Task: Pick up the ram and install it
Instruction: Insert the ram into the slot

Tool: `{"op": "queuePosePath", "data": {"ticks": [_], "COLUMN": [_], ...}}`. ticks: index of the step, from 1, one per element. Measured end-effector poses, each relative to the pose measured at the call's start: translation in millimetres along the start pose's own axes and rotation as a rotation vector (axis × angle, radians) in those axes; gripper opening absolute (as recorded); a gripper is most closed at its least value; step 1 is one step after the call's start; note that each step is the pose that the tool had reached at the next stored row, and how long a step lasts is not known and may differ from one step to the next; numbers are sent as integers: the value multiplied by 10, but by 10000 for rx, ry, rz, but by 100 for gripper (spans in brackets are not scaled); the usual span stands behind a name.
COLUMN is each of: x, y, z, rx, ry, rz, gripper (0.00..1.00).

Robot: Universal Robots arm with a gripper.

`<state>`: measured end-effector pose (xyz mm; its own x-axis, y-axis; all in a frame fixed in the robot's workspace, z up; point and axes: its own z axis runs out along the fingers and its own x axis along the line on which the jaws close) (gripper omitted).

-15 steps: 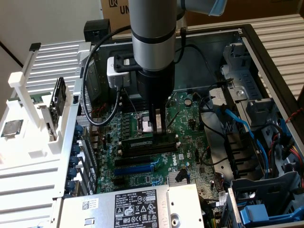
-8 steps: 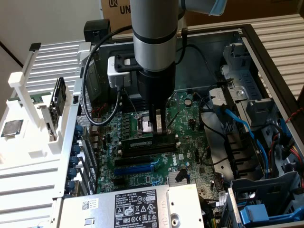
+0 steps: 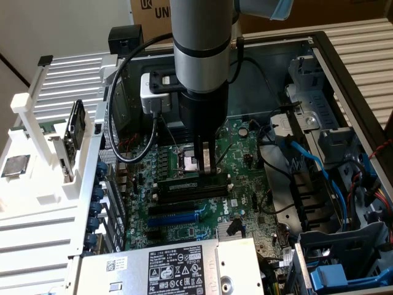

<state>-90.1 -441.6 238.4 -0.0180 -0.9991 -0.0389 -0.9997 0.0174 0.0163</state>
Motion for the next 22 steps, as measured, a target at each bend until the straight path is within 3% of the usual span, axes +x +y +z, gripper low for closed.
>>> {"op": "queuePosePath", "data": {"ticks": [15,22], "x": [11,15], "y": [18,18], "z": [3,15], "rx": [2,4], "ry": [-73,-79], "rz": [110,111], "gripper": [12,12]}}
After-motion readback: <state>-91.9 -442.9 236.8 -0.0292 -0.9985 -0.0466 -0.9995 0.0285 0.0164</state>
